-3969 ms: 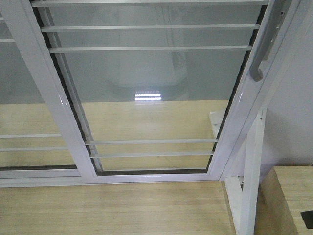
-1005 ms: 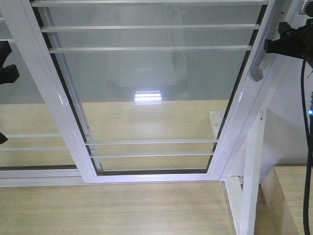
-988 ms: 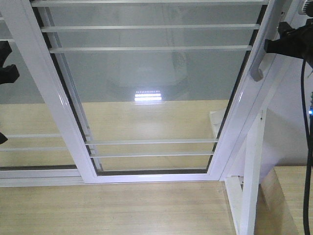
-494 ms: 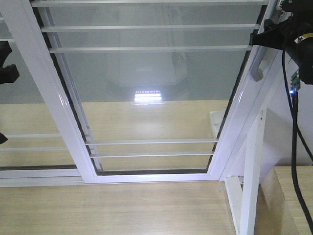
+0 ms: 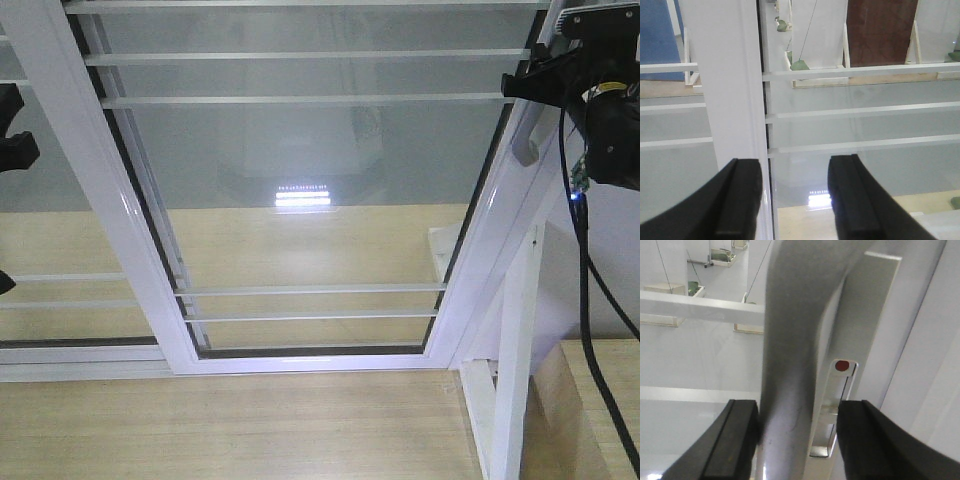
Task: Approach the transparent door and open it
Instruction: 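Reach the right gripper to the grey bar handle and close on it, then pull the handle with the right gripper, sliding the door toward the left gripper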
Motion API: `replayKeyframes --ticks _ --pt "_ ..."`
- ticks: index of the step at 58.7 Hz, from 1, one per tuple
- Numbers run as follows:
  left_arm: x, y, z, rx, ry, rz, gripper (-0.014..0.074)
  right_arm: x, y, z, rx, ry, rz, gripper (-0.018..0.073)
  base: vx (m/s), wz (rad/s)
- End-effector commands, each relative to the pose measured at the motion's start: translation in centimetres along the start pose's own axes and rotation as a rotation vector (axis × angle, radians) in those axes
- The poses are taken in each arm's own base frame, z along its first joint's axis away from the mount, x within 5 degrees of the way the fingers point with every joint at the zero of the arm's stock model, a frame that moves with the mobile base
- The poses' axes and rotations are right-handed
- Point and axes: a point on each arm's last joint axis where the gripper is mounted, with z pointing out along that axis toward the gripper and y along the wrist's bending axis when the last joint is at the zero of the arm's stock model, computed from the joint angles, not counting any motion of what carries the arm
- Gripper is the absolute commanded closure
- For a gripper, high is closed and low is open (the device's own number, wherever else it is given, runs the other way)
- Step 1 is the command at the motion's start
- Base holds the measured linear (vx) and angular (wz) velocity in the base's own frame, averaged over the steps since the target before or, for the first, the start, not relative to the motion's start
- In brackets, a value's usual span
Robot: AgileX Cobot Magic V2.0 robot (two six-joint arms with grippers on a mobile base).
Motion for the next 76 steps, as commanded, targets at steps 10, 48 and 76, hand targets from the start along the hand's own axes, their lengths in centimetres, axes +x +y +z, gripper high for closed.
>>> replayKeyframes --ticks 10,48,76 --pt "-2.1 -0.2 -0.3 0.010 -0.126 -0.011 0.0150 -2.5 -0.8 0.1 0.044 -0.170 0.035 0.0171 0.00 0.00" --pt "-2.1 -0.2 -0.3 0.010 -0.124 -0.011 0.0150 -2.3 -0.7 0.2 0.042 -0.177 0.037 0.0417 0.00 0.00" --pt "-2.1 -0.2 -0.3 0.010 -0.124 -0.011 0.0150 -2.4 1.4 0.1 -0.150 -0.189 0.025 0.0387 0.00 0.00"
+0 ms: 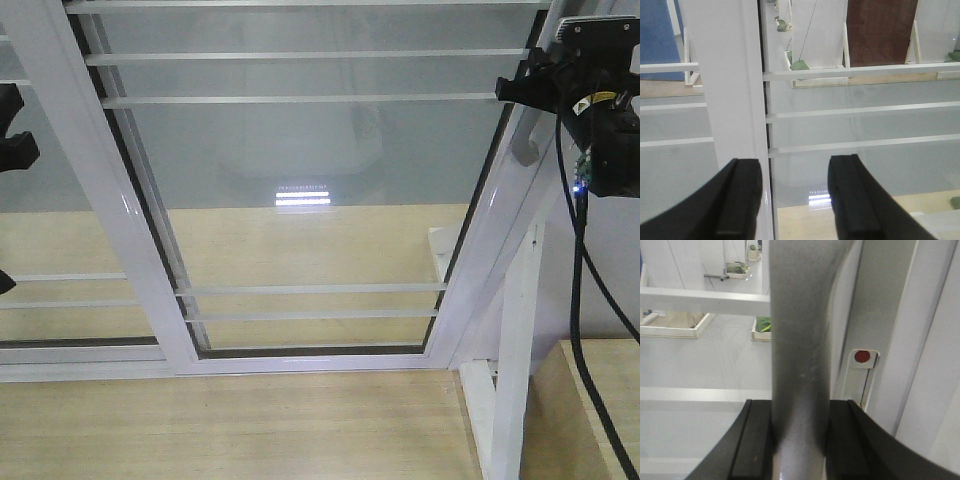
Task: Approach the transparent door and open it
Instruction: 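Pull the handle with the right gripper, sliding the door toward the left gripper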
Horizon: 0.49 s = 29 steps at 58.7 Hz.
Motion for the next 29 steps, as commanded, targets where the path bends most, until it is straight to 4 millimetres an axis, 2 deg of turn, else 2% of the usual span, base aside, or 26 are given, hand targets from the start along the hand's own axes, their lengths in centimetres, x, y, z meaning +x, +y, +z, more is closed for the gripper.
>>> replayKeyframes --ticks 1,29 --pt "-2.1 -0.2 -0.3 0.010 -0.125 -0.011 0.0150 -3.4 1.1 -0.4 -0.074 -0.153 -0.046 0.0387 0.00 0.00" --pt "-2.1 -0.2 -0.3 0.010 -0.121 -0.011 0.0150 -3.7 5.4 -0.9 -0.199 -0.178 -0.085 0.0379 0.00 0.00"
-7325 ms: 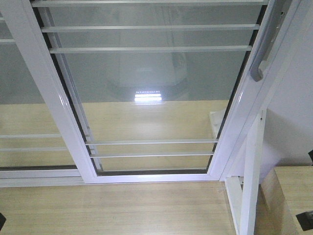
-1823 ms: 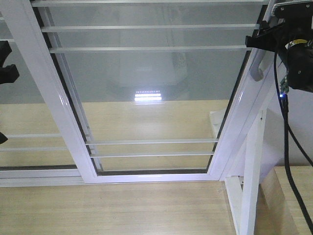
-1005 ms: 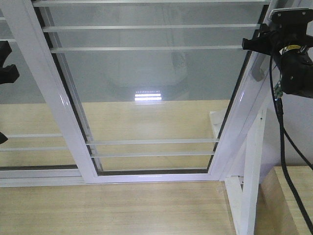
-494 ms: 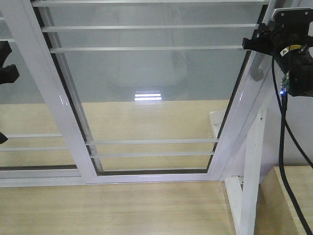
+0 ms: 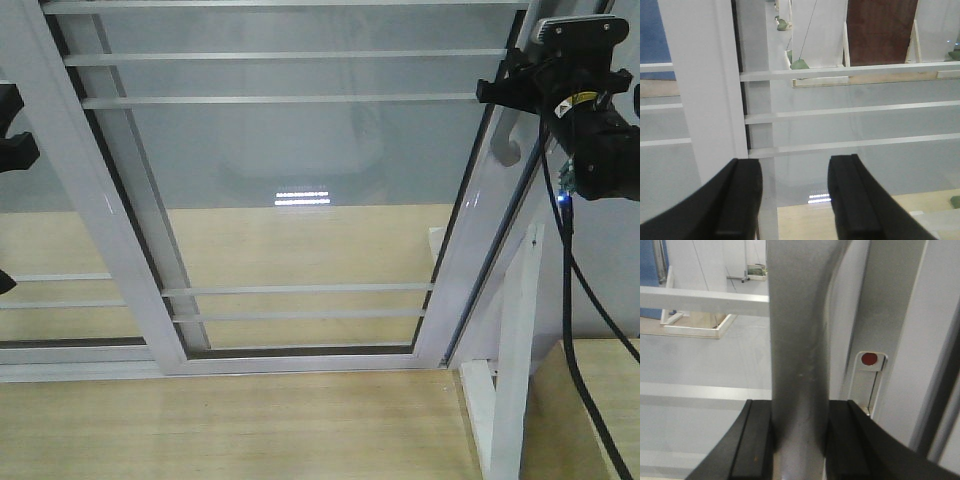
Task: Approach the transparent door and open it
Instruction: 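Pull the handle with the right gripper, sliding the door toward the left gripper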
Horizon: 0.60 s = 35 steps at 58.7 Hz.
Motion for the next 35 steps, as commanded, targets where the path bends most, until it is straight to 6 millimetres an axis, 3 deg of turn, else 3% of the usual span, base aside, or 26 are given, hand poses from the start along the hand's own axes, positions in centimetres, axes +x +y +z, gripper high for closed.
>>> replayKeyframes --ticks 1,35 --pt "-2.1 -0.2 -0.3 0.010 -0.123 -0.011 0.0150 -3.6 3.0 -0.5 -0.117 -0.172 -0.093 0.0379 0.00 0.00" --pt "-2.1 -0.2 -0.3 0.010 -0.123 -0.011 0.0150 -3.9 9.8 -1.6 -0.280 -0.198 -0.096 0.0327 0.00 0.00"
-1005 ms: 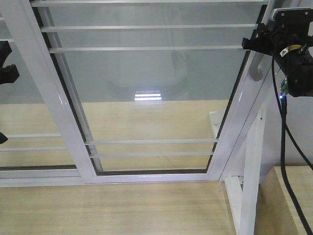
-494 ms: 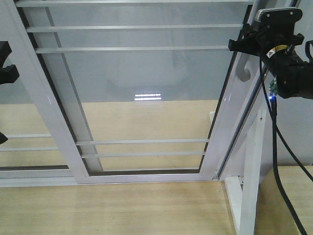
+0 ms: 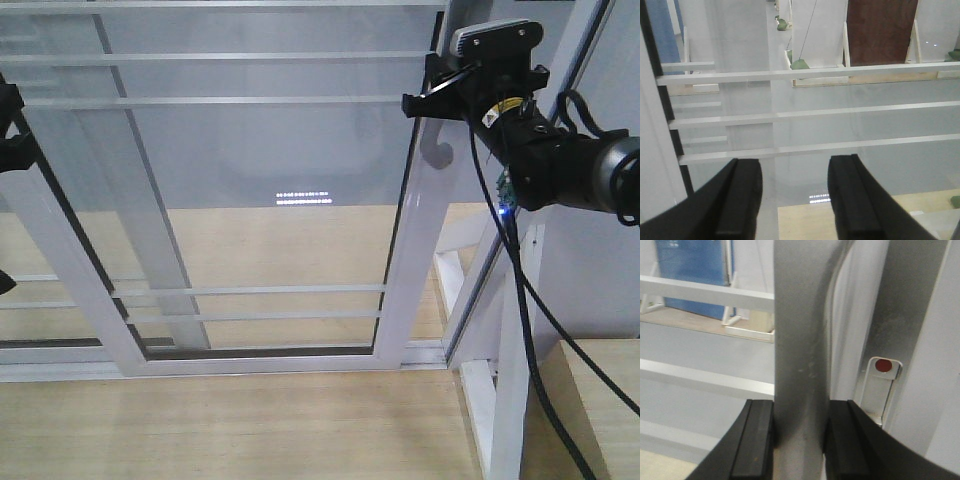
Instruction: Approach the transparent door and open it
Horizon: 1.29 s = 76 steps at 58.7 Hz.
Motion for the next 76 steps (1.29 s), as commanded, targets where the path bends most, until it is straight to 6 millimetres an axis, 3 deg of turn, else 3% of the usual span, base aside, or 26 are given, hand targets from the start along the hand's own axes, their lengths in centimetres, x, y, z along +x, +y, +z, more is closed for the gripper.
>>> replayKeyframes --ticks 1,26,45,63,76 --pt "-2.1 -0.2 -0.3 0.010 -0.124 -0.011 0.0150 -3.9 2.3 -0.8 -0.086 -0.162 -0.072 0.0327 0.00 0.00" --pt "-1.9 -0.2 -0.3 0.009 -0.104 -0.011 0.0150 -4.7 5.2 -1.4 -0.156 -0.157 -0.056 0.0323 0.00 0.00" --pt "-1.4 -0.8 0.1 0.042 -0.060 0.045 0.0150 -8.7 4.4 -3.9 -0.134 -0.120 -0.060 0.0317 0.00 0.00" --pt "0.8 -5.1 3.9 0.222 -0.100 0.059 0.0150 -12.0 3.5 -6.7 -0.098 -0.111 -0.170 0.0316 0.00 0.00" --pt "1.1 -7.8 7.8 0.295 -0.110 0.034 0.0150 -13.5 -0.5 -8.3 0.024 -0.073 -0.090 0.0316 0.00 0.00"
